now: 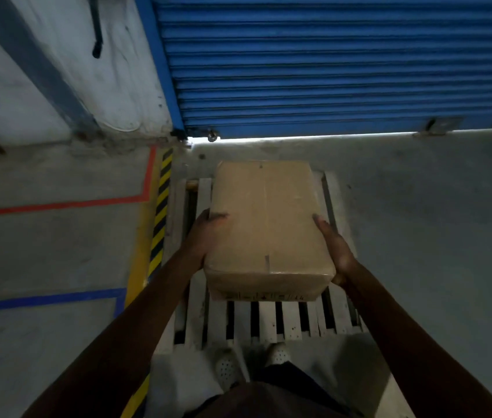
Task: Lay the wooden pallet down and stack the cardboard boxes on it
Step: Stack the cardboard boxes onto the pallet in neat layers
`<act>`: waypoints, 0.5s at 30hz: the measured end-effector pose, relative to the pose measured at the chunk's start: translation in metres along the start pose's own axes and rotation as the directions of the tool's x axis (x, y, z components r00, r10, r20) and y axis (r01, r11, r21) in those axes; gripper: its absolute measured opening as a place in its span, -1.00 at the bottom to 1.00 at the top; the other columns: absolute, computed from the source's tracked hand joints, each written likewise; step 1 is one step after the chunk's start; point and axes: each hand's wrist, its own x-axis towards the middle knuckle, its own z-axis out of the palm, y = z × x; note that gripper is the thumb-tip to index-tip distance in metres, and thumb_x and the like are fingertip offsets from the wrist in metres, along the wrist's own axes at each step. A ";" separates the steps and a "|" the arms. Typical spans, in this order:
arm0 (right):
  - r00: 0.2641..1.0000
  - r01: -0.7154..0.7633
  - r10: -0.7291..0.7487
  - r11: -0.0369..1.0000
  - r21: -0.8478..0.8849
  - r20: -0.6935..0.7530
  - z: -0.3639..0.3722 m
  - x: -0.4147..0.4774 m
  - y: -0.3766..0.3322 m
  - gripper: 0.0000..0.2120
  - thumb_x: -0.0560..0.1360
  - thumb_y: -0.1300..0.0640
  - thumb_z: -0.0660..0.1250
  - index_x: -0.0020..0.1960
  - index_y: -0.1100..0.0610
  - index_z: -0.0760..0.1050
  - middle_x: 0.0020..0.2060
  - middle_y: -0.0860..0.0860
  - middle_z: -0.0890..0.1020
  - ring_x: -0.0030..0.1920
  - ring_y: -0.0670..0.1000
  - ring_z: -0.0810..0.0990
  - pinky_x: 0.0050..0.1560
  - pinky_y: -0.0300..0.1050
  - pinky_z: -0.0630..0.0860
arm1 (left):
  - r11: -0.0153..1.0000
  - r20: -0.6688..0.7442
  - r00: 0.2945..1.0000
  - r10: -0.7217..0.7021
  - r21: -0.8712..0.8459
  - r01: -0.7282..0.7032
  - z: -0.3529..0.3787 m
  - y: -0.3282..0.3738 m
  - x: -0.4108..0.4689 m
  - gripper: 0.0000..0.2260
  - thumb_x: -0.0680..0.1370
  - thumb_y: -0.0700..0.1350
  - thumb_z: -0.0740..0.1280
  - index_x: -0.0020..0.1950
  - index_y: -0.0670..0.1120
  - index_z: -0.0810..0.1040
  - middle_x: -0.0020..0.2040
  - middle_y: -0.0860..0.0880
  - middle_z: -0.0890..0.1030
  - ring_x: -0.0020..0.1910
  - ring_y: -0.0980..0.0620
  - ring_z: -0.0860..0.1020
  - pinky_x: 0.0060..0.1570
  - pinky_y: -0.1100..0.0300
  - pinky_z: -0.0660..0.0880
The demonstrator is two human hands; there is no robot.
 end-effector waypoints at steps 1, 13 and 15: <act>1.000 -0.009 0.008 0.999 0.030 0.022 0.003 0.007 -0.004 -0.49 0.58 -0.18 0.29 0.39 0.12 0.46 0.21 0.19 0.64 0.17 0.21 0.65 0.10 0.19 0.61 | 0.999 0.004 1.000 0.022 0.025 -0.022 -0.002 0.001 0.007 -0.80 0.60 -0.28 0.29 0.21 -0.19 0.52 0.04 -0.15 0.57 -0.14 0.00 0.55 -0.23 0.20 0.51; 0.944 -0.302 0.329 0.888 -0.347 0.020 0.022 0.141 -0.031 -0.41 0.38 -0.39 0.39 0.30 -0.11 0.46 0.15 0.10 0.64 0.15 0.24 0.58 0.01 0.34 0.58 | 0.981 -0.087 0.979 0.182 0.082 -0.176 -0.009 0.004 0.122 -0.60 0.62 -0.23 0.31 0.46 -0.05 0.42 0.10 0.06 0.59 0.04 0.08 0.60 -0.14 0.29 0.59; 0.948 -0.310 0.317 0.883 -0.353 -0.039 0.029 0.169 -0.024 -0.41 0.41 -0.35 0.38 0.34 -0.12 0.41 0.13 0.08 0.61 0.09 0.20 0.56 -0.18 0.20 0.57 | 0.976 -0.092 0.975 0.204 0.101 -0.195 -0.013 -0.002 0.148 -0.57 0.61 -0.14 0.33 0.47 0.05 0.39 0.12 0.11 0.56 0.09 0.08 0.58 -0.15 0.32 0.53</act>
